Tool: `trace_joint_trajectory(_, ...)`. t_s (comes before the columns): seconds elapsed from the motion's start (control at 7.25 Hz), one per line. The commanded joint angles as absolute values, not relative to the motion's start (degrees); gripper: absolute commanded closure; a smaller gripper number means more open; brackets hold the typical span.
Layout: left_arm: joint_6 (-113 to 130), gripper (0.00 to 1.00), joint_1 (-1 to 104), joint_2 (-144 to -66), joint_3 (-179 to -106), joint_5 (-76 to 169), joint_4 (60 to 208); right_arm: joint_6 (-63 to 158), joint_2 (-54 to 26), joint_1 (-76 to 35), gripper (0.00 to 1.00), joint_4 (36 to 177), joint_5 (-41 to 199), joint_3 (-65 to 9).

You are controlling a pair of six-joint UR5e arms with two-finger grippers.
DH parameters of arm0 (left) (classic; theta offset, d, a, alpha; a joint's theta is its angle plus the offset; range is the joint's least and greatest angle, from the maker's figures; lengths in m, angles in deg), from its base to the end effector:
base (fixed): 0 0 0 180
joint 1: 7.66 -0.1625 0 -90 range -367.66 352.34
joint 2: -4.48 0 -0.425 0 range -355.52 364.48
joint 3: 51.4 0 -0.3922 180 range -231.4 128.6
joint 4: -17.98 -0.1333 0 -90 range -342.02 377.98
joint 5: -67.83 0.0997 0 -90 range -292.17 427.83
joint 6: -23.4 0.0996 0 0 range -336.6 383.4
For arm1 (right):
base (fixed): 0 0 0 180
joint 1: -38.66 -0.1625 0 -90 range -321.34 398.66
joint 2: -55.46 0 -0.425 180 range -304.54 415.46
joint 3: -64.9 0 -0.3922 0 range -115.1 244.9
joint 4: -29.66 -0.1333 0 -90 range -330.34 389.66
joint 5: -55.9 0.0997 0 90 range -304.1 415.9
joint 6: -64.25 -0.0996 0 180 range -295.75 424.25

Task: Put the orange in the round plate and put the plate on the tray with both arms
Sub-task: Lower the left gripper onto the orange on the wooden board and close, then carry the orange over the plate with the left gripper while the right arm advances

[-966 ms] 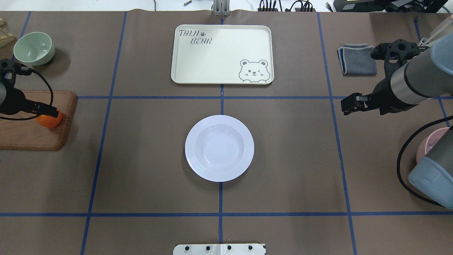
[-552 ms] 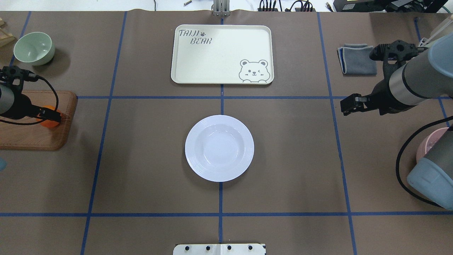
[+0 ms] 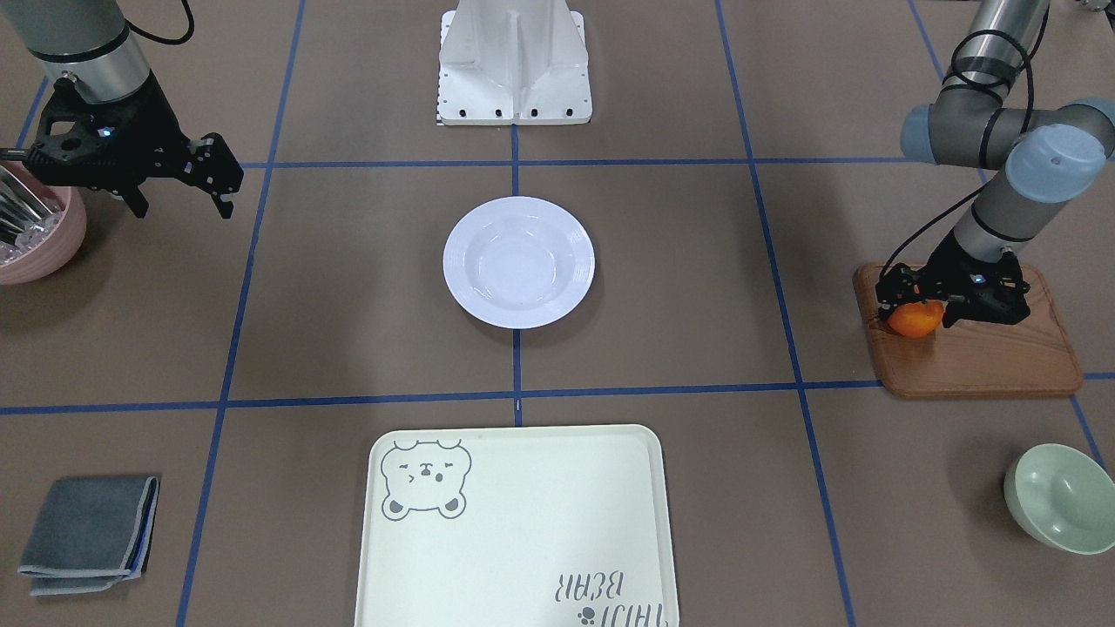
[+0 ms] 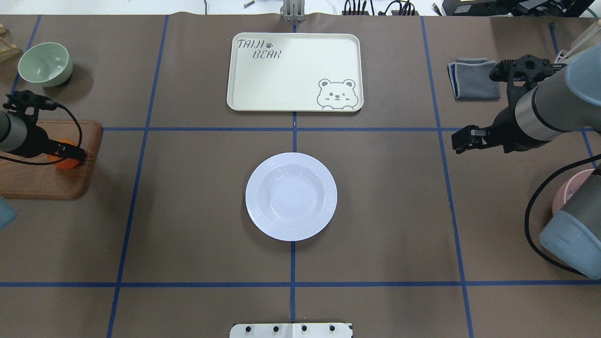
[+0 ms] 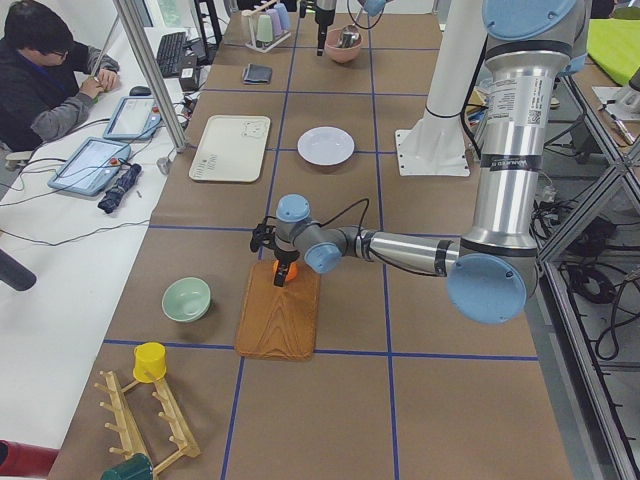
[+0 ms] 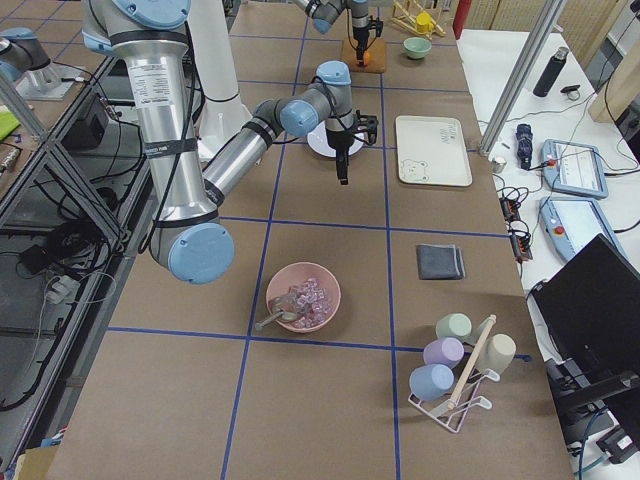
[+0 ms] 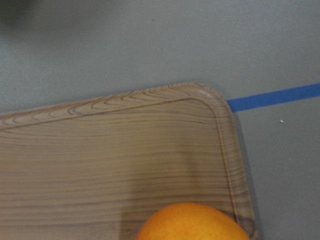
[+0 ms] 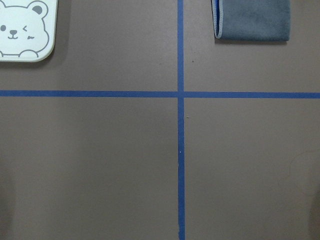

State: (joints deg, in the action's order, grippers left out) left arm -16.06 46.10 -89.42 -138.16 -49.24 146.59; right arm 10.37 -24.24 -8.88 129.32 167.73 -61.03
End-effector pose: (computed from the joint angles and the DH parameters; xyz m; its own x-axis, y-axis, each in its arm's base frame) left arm 0.2568 -0.4992 0.5876 0.7139 0.1890 -0.6743 -0.0051 0.9643 0.2648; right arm -0.2547 -0.4209 0.3123 0.7535 0.0129 0.6573 -0.1128 0.9875 0.1100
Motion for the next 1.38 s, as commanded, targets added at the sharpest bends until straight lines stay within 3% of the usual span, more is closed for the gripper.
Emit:
trace_joint_trajectory(0.0,-16.1,0.51,46.0,-89.4,-137.9,-49.3,148.4,10.4,-24.4,-8.7,0.00,129.3,167.3,-61.0)
trace_joint_trajectory(0.14,-16.1,0.82,46.0,-89.1,-138.4,-49.3,148.5,10.4,-24.4,-8.7,0.00,129.3,167.3,-61.0)
trace_joint_trajectory(0.28,-16.1,1.00,46.2,-88.6,-140.1,-49.8,148.5,10.4,-24.3,-8.7,0.00,129.2,167.3,-61.0)
trace_joint_trajectory(0.83,-20.4,1.00,46.9,-91.3,-148.9,-53.2,145.2,9.9,-24.0,-6.0,0.00,121.4,167.4,-60.8)
trace_joint_trajectory(1.24,-36.0,1.00,40.6,-106.0,-154.1,-49.1,129.1,13.0,-23.8,-0.9,0.00,105.2,164.7,-58.1)
